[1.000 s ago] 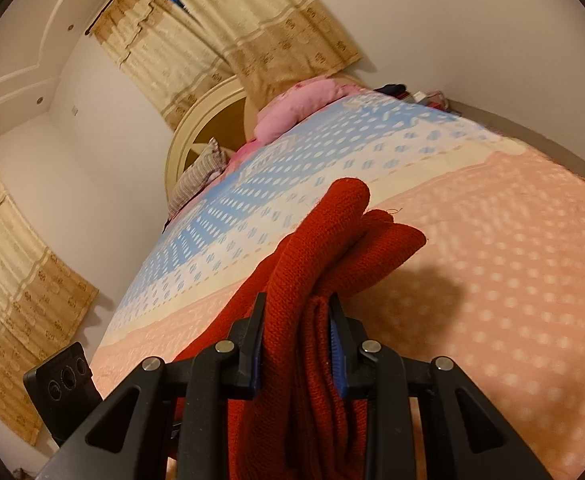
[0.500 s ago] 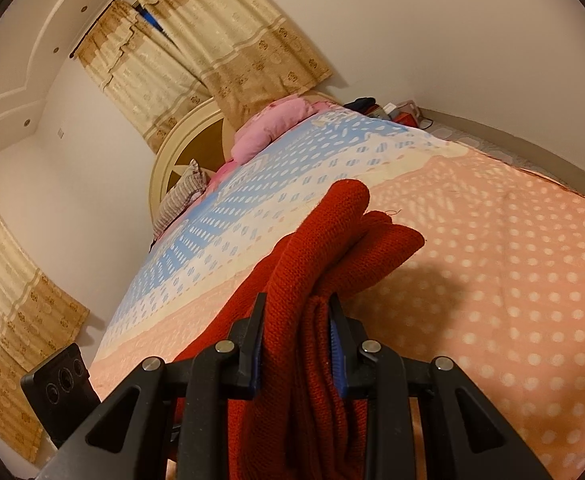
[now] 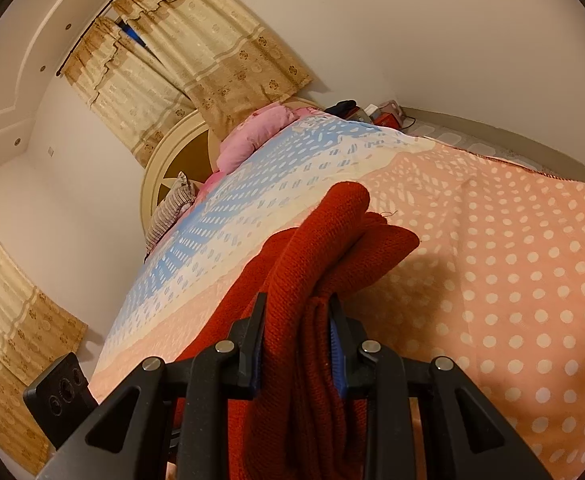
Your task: Fold small clothes
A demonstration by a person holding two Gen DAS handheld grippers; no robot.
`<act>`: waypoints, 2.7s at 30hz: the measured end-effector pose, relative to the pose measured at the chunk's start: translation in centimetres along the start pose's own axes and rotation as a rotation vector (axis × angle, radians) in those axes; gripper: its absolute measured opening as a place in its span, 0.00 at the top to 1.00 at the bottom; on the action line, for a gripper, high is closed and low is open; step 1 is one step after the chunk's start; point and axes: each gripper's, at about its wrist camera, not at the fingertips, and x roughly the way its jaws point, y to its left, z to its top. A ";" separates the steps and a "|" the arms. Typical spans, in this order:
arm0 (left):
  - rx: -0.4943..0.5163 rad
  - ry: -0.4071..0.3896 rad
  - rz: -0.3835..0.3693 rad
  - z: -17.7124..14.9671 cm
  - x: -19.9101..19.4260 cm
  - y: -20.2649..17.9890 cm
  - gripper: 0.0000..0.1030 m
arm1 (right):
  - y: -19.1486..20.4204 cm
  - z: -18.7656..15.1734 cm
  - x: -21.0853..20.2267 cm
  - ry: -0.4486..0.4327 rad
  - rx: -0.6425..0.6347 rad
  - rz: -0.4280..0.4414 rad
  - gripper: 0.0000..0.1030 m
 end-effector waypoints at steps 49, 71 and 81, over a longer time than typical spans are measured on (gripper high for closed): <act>0.067 -0.088 0.244 0.1 -2.5 -0.3 0.05 | -3.8 -2.8 1.0 0.061 0.053 -0.211 0.70; -0.109 -0.062 0.283 -0.7 -1.5 2.3 0.03 | 3.6 -6.0 -0.8 0.096 -0.180 -0.218 0.49; -0.104 -0.178 0.221 -0.8 -8.9 -1.2 0.03 | 11.3 -7.9 -9.0 -0.111 -0.357 -0.301 0.34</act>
